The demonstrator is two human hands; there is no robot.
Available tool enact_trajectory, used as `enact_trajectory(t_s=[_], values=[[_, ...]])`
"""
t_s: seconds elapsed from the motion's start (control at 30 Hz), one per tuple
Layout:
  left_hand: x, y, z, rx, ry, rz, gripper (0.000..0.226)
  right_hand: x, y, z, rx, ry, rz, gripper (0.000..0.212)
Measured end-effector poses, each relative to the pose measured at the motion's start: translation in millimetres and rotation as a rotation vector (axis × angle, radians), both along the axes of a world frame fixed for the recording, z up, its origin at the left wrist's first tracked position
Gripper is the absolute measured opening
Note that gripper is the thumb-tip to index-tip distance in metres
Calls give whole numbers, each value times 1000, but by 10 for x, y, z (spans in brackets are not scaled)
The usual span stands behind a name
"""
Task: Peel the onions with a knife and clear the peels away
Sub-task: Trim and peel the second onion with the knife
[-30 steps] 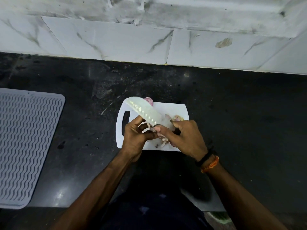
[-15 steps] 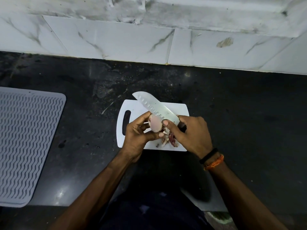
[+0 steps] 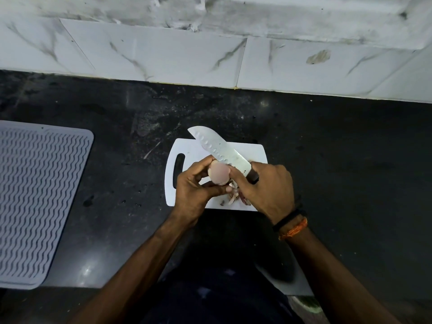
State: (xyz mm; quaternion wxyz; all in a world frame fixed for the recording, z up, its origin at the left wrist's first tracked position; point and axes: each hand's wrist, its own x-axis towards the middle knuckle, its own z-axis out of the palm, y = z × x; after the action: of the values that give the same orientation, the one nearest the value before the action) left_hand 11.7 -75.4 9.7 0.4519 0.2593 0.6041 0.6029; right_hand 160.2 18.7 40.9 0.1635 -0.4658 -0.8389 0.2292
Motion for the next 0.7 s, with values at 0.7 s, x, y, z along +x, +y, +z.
enact_trajectory(t_s=[0.7], values=[[28, 32, 136, 18, 17, 39, 67, 183, 120, 82, -142, 87, 25, 41]])
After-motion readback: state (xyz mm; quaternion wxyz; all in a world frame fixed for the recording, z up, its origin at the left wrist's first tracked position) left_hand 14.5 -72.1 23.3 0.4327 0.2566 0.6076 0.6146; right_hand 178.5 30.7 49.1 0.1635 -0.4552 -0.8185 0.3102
